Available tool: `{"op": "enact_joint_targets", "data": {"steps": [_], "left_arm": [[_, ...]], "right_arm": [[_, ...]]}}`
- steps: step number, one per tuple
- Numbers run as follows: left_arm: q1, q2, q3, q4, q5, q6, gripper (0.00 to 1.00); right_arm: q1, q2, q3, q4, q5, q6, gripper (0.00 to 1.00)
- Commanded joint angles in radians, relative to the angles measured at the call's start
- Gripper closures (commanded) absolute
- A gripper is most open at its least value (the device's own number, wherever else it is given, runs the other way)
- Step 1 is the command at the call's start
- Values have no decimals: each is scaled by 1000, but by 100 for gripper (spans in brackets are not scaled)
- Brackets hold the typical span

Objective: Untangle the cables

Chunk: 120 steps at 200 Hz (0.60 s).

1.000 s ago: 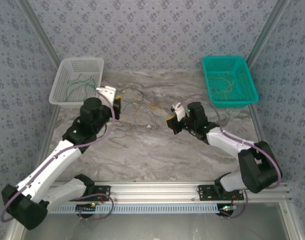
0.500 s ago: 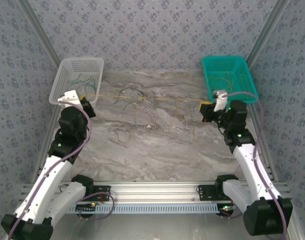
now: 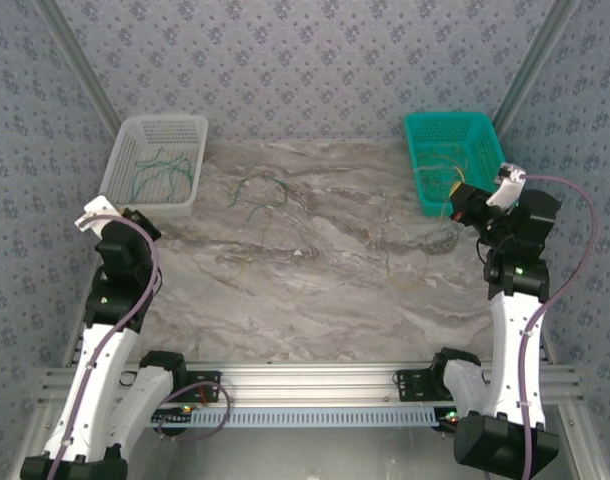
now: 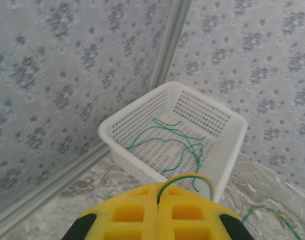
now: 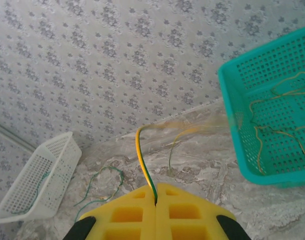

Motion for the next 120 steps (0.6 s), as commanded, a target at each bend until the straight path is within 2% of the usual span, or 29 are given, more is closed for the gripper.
{"op": "enact_joint_targets", "data": {"steps": [1, 13, 32, 50, 67, 99, 120], "left_arm": [[35, -34, 52, -48, -20, -39, 100], [40, -53, 48, -7, 57, 0, 100], [38, -53, 50, 77, 307, 57, 100], [30, -11, 94, 77, 526, 80, 100], [-8, 19, 129, 48, 614, 95, 100], [-106, 26, 171, 29, 764, 149, 100], [-174, 37, 221, 54, 917, 159, 100]], "right_arm": [[-28, 1, 45, -35, -4, 44, 100], [-19, 7, 59, -16, -61, 43, 100], [38, 32, 114, -64, -114, 3, 100], [128, 51, 176, -155, -89, -78, 100], [217, 61, 216, -235, -10, -139, 100], [291, 84, 303, -283, 2, -180, 100], [345, 123, 364, -324, 15, -210, 100]]}}
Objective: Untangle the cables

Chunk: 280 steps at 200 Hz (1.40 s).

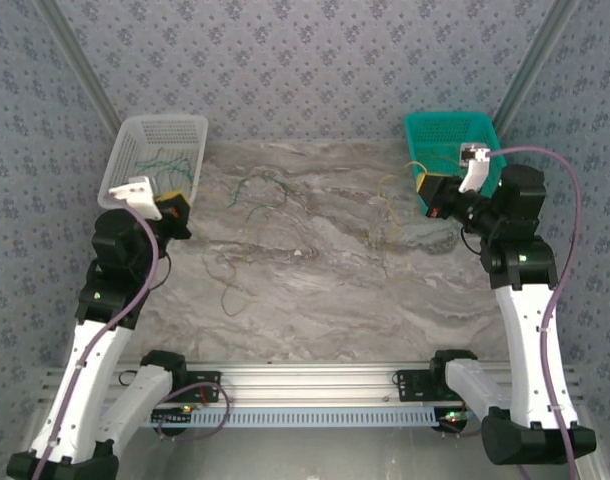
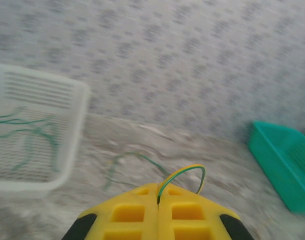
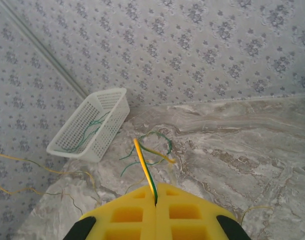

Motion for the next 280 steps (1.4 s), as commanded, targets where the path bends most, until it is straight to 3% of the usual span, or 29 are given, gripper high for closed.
{"op": "enact_joint_targets", "data": {"steps": [1, 34, 100, 144, 180, 210, 230, 246, 280], "left_arm": [[-64, -2, 93, 39, 240, 45, 100], [-161, 56, 159, 18, 231, 86, 100], [-238, 224, -24, 155, 223, 113, 100], [-260, 310, -71, 193, 175, 116, 100], [-261, 352, -82, 212, 138, 121, 100], [-261, 368, -82, 206, 121, 123, 100], [-260, 365, -88, 206, 109, 127, 100], [-260, 364, -88, 199, 97, 134, 100], [-261, 364, -87, 200, 85, 142, 100]], "right_arm": [[50, 37, 74, -84, 31, -64, 100], [116, 91, 130, -133, 135, -87, 100], [126, 253, -59, -153, 324, -119, 100], [142, 440, -150, -171, 306, -149, 100], [165, 697, -132, -172, 292, -164, 100], [231, 842, -78, -158, 431, -159, 100], [267, 884, -40, -151, 528, -149, 83], [291, 900, -24, -143, 570, -146, 57], [353, 841, -37, -130, 679, -164, 36]]}}
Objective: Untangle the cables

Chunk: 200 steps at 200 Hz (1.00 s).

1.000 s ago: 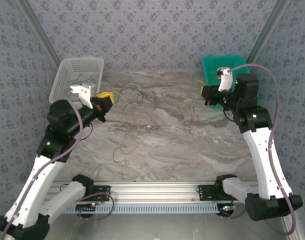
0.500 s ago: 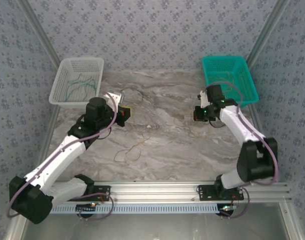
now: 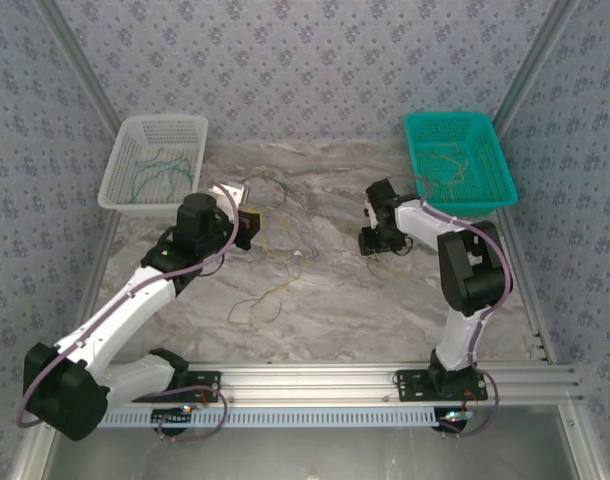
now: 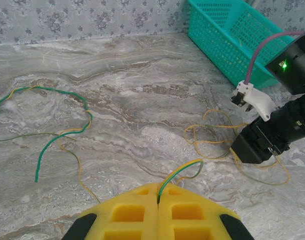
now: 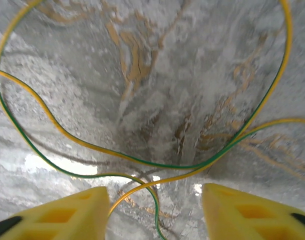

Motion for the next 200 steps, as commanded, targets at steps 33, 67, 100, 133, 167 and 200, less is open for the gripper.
{"op": "enact_joint_targets", "data": {"steps": [33, 67, 100, 133, 167, 200], "left_arm": [[-3, -4, -5, 36, -30, 30, 100], [-3, -3, -4, 36, -32, 38, 100], [-4, -10, -2, 33, -31, 39, 100], [-3, -20, -14, 44, -30, 39, 100], [-3, -29, -25, 53, -31, 35, 100], [-3, -39, -34, 59, -40, 36, 100]], "right_arm": [[25, -93, 6, -20, 108, 10, 28], [13, -78, -48, 23, 41, -25, 16], [14, 1, -60, 89, 48, -21, 9], [39, 70, 24, 33, 95, -31, 8], [84, 171, 92, -80, 174, -1, 26], [103, 222, 132, -118, 206, 40, 66]]}}
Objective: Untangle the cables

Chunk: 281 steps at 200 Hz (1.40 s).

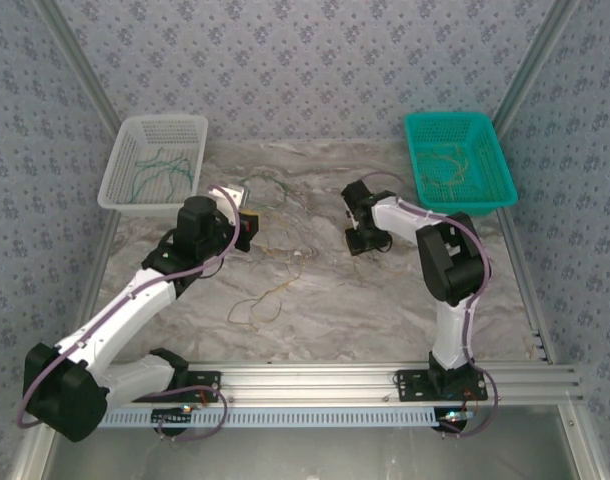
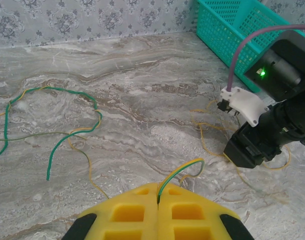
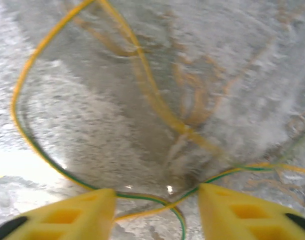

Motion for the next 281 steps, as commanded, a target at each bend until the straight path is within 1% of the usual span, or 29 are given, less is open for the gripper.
{"op": "enact_joint_targets", "data": {"steps": [1, 21, 28, 39, 58, 98, 128, 150, 168, 182, 196, 203, 222, 250, 281], "left_arm": [[-4, -30, -2, 35, -13, 13, 100], [-3, -34, -4, 34, -18, 15, 100], [-3, -35, -6, 34, -19, 15, 100], [-3, -37, -7, 33, -21, 15, 100], [-4, -41, -11, 37, -24, 14, 100], [-3, -67, -21, 36, -47, 15, 100], [-3, -91, -43, 59, -80, 7, 100], [-3, -102, -53, 71, -88, 4, 100], [-3, -109, -52, 68, -88, 2, 100], [-3, -113, -54, 66, -90, 4, 100], [-3, -112, -56, 66, -91, 4, 100], [-3, -110, -56, 66, -90, 4, 100], [-3, -111, -57, 63, -88, -3, 100], [-2, -120, -58, 57, -99, 3, 100], [-4, -110, -49, 62, -103, 5, 100]], "right_arm": [[-2, 81, -2, -61, 86, 40, 67], [-5, 72, 5, -52, 34, 43, 83], [-6, 69, 8, -48, 20, 43, 87], [-6, 62, 13, -40, 7, 45, 89], [-8, 41, 25, -39, 2, 48, 100], [-17, -118, -2, 14, -52, 46, 100], [-26, -234, 28, 8, -85, 36, 100], [-60, -289, 61, 5, -134, 30, 100], [-89, -321, 87, -1, -149, 30, 100], [-105, -311, 116, -23, -140, 18, 100], [-118, -243, 175, -93, -112, 19, 100], [-125, -209, 192, -126, -123, 22, 100], [-141, -155, 169, -116, -124, 51, 100], [-147, -195, 110, -42, -115, 60, 100], [-159, -221, 187, -77, -112, 28, 100]]}}
